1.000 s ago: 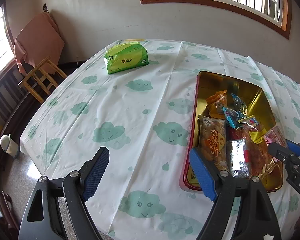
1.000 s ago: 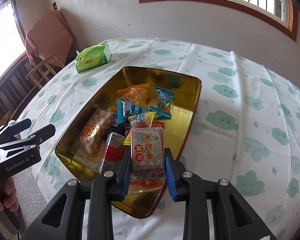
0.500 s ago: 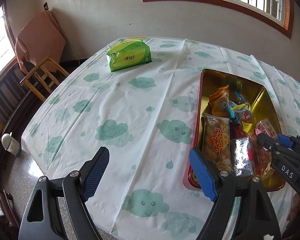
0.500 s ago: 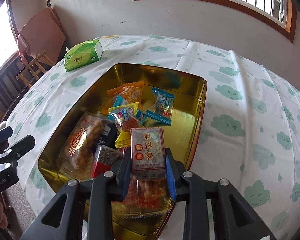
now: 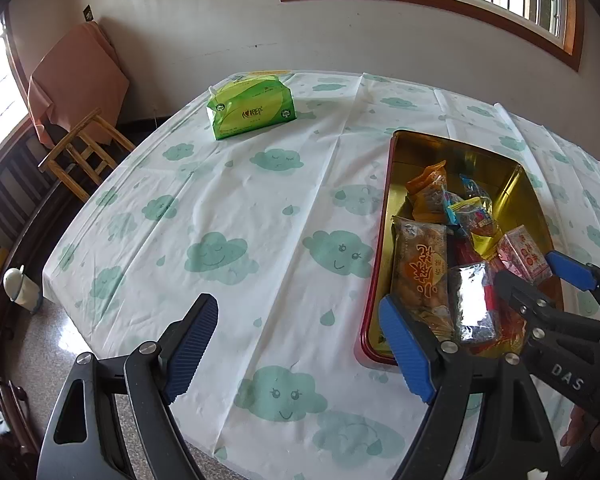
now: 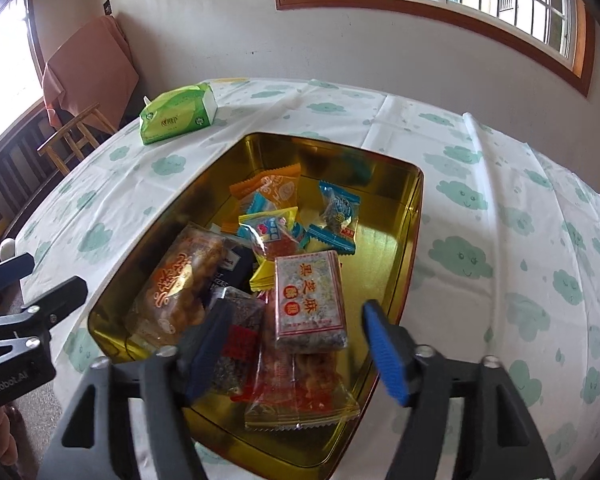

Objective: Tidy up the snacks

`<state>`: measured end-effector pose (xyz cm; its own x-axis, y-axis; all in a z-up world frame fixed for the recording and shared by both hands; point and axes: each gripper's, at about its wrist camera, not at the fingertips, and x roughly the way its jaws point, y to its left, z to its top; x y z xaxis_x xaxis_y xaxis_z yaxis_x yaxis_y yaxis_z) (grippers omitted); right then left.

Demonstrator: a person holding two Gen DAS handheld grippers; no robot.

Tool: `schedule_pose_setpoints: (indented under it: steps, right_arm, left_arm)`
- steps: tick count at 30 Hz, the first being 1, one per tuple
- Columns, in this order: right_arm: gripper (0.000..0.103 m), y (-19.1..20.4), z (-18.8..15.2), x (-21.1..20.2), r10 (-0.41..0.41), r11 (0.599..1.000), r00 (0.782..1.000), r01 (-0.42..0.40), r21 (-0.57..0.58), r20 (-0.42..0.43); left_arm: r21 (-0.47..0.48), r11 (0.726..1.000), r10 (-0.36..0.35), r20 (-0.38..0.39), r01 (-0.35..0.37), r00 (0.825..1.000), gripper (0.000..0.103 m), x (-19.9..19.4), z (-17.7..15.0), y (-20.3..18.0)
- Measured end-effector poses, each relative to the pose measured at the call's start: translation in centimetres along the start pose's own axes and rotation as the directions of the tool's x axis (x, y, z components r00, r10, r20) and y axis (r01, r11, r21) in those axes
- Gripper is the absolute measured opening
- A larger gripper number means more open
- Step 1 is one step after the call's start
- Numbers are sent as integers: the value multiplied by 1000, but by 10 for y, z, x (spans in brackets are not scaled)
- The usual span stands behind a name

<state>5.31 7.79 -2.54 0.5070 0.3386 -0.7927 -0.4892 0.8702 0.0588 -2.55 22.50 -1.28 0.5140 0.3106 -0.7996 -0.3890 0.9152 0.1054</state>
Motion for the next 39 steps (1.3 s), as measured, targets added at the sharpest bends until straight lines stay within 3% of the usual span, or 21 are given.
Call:
schedule_pose_setpoints:
  steps: [9, 17, 39]
  right_arm:
    - [82, -4, -16, -29, 24, 999, 999, -25, 42, 32]
    - [83, -10, -32, -49, -30, 999, 999, 29, 40, 36]
    - [83, -12, -44, -57, -35, 999, 999, 34, 29, 35]
  left_arm:
    - [3, 1000, -18, 0, 18, 1000, 84, -10, -5, -5]
    - [19, 1000, -22, 4, 21, 1000, 86, -16, -9, -14]
    - [36, 999, -23, 9, 22, 1000, 87, -25, -12, -22]
